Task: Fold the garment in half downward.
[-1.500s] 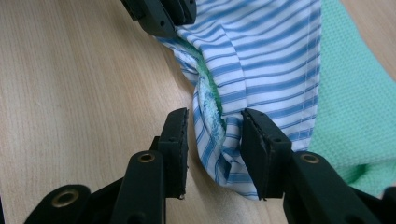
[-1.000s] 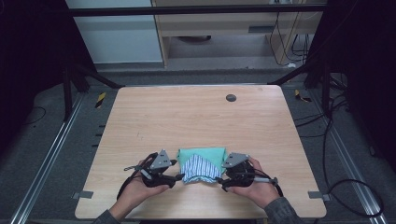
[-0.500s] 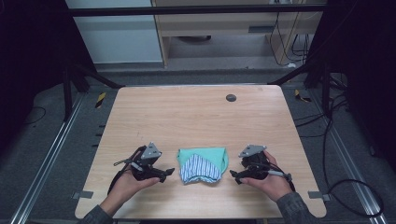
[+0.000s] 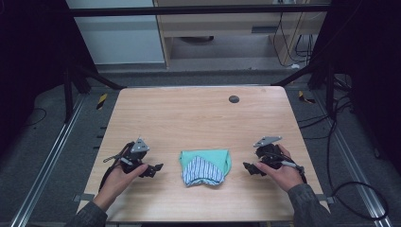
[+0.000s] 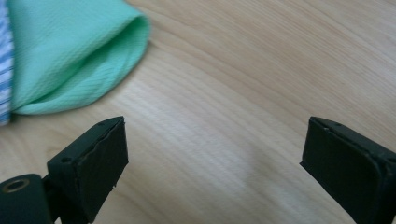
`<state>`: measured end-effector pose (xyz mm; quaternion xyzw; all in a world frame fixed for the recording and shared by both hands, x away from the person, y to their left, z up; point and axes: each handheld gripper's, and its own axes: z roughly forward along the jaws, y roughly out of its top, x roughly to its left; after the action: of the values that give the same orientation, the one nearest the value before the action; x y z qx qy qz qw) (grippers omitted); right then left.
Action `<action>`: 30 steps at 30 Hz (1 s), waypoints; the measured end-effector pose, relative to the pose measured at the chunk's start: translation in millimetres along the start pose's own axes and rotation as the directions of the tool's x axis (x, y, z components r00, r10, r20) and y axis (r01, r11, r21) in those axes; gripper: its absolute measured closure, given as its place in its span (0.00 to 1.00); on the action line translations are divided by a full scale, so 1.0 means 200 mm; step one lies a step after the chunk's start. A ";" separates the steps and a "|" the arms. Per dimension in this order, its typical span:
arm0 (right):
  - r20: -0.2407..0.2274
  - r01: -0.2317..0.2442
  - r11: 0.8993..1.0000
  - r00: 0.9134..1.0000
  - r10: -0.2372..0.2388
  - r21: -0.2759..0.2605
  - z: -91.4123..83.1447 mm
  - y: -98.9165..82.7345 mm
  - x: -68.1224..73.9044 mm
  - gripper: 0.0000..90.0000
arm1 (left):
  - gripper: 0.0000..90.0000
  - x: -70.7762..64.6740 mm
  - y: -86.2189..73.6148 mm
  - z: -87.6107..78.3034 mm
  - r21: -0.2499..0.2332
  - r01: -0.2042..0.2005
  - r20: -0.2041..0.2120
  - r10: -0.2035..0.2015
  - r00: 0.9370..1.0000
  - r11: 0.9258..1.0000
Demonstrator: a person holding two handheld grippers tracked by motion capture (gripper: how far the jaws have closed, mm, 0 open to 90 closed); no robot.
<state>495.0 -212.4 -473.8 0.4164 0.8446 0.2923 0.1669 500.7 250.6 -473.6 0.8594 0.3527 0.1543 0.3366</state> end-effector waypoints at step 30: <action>0.122 -0.206 0.971 0.968 0.220 -0.118 0.25 0.13 -0.27 0.09 | 0.08 0.35 -0.02 0.18 -0.041 0.167 -0.178 -0.171 0.969 0.985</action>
<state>569.7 -225.2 -494.1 0.5142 0.7652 0.3237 0.2127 564.6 285.8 -500.4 0.8042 0.4519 0.2070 0.3259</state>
